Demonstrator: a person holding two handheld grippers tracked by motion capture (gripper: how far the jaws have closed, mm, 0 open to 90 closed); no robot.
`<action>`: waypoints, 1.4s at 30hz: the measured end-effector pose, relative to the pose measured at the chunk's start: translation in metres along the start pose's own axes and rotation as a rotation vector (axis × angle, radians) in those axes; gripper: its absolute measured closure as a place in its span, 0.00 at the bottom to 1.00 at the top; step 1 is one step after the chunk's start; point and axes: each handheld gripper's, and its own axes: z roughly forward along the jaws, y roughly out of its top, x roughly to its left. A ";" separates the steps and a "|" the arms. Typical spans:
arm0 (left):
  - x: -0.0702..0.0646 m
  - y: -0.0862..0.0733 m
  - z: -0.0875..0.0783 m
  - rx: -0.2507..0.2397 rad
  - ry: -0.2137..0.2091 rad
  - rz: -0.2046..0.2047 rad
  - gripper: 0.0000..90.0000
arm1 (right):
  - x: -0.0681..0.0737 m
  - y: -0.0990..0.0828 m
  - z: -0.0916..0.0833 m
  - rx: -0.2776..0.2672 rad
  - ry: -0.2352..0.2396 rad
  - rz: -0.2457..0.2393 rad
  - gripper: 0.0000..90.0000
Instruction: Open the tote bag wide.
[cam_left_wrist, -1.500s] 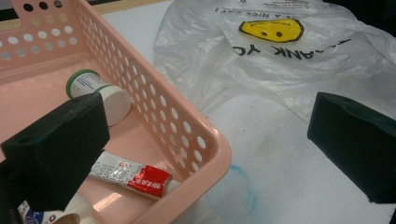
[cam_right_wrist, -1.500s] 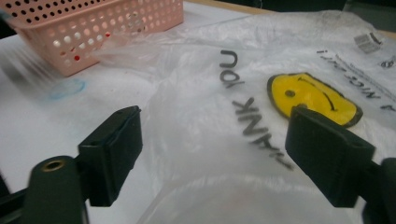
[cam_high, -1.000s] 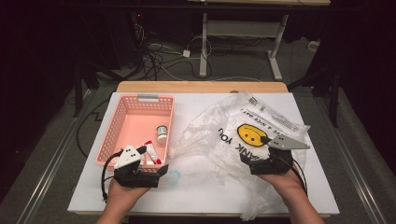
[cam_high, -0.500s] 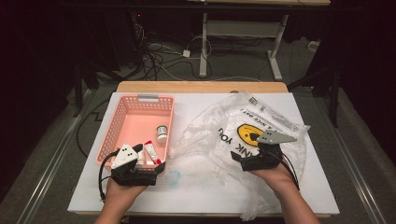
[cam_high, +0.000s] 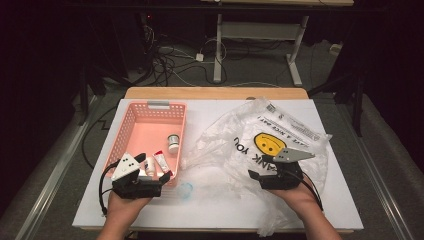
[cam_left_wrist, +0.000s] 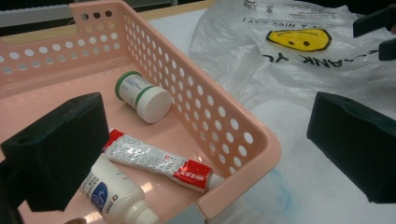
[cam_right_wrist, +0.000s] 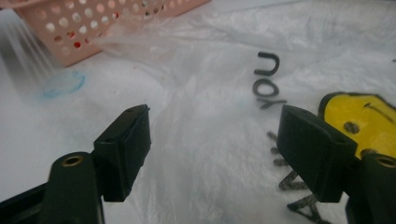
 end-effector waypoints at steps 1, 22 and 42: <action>0.000 0.000 0.000 0.000 0.002 0.002 0.00 | 0.003 -0.005 0.003 0.027 0.006 -0.009 0.33; -0.003 0.000 0.002 0.004 -0.008 0.007 0.00 | 0.015 -0.022 0.041 0.187 0.042 -0.107 0.63; -0.003 -0.001 0.003 0.018 -0.018 0.010 0.00 | 0.011 -0.022 0.039 0.158 0.030 -0.086 0.85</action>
